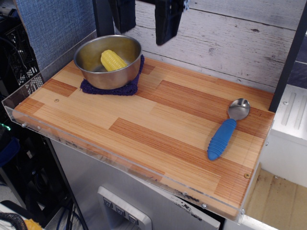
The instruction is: Place the corn to the left of the blue spoon
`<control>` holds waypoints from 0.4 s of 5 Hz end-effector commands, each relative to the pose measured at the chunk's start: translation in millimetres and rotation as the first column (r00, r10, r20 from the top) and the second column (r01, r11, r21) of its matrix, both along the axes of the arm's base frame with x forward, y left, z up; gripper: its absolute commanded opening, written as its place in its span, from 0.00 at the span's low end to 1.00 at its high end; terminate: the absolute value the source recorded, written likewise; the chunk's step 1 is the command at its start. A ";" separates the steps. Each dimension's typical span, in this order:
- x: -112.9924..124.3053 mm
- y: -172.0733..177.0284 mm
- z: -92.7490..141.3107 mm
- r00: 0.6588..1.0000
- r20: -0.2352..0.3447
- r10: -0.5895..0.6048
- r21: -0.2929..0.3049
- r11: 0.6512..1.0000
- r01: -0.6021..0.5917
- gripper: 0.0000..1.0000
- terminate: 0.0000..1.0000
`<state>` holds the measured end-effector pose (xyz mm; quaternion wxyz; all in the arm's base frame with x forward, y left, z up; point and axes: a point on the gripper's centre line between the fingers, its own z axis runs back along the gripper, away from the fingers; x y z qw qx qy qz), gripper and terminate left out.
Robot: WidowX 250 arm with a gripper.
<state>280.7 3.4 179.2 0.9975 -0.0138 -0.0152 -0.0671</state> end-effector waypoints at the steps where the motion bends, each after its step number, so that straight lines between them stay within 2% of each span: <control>1: 20.1 36.7 -4.0 0.997 0.019 0.071 0.018 0.997 -0.071 1.00 0.00; 2: 35.9 58.8 -11.8 0.992 0.052 0.118 0.044 0.992 -0.120 1.00 0.00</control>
